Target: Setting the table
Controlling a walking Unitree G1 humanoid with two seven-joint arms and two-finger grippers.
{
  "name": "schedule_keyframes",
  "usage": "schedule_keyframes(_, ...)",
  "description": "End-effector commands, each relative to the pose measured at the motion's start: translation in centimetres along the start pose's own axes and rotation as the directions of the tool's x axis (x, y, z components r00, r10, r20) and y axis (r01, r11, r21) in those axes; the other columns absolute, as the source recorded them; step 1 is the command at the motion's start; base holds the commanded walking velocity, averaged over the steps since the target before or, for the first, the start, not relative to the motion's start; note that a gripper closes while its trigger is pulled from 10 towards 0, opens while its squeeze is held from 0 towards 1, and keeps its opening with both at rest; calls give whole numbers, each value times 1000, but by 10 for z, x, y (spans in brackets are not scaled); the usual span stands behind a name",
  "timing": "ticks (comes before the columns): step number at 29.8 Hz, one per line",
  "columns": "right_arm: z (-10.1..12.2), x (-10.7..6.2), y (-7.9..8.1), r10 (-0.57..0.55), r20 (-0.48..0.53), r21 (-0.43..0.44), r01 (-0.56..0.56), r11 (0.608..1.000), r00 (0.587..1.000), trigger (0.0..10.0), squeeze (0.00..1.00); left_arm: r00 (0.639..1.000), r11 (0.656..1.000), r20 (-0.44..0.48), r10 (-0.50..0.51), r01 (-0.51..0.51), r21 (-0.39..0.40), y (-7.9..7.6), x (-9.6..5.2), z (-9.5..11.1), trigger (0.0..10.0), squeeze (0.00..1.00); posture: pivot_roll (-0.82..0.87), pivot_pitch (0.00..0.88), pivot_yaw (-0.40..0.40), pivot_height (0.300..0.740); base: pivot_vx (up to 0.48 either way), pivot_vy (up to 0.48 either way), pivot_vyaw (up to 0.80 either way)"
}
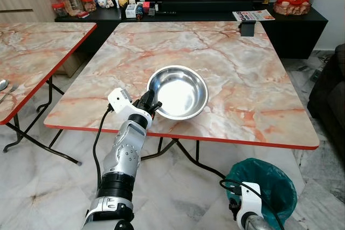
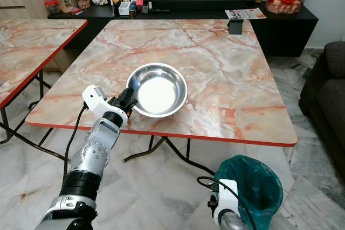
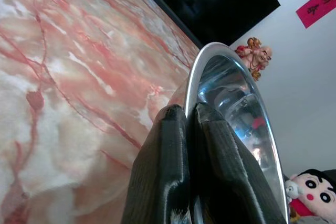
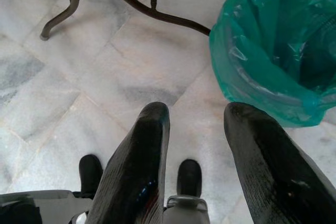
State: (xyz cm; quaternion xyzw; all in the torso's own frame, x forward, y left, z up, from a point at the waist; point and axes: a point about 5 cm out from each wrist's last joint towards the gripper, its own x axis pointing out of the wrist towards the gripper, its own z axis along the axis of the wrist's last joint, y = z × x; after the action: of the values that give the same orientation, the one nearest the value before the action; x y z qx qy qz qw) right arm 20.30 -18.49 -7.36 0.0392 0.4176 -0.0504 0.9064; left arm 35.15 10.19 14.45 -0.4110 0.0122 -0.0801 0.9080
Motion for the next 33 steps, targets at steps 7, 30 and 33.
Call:
schedule_keyframes(7, -1, 0, 4, 25, 1, 9, -25, 1000, 1000, 10000, 0, 998, 997, 30, -47, 48, -65, -22, 6, -1, 10000, 0, 40, 0, 53, 740, 293, 0, 0)
schedule_keyframes(30, -8, -1, 8, 32, -23, 7, -32, 999, 999, 10000, 0, 998, 997, 41, -47, 50, -55, -17, -3, 7, 10000, 0, 50, 0, 74, 740, 311, 0, 0)
schedule_keyframes(33, -9, -1, 8, 32, -23, 7, -32, 999, 999, 10000, 0, 998, 997, 40, -47, 50, -54, -17, -3, 7, 10000, 0, 50, 0, 74, 740, 315, 0, 0)
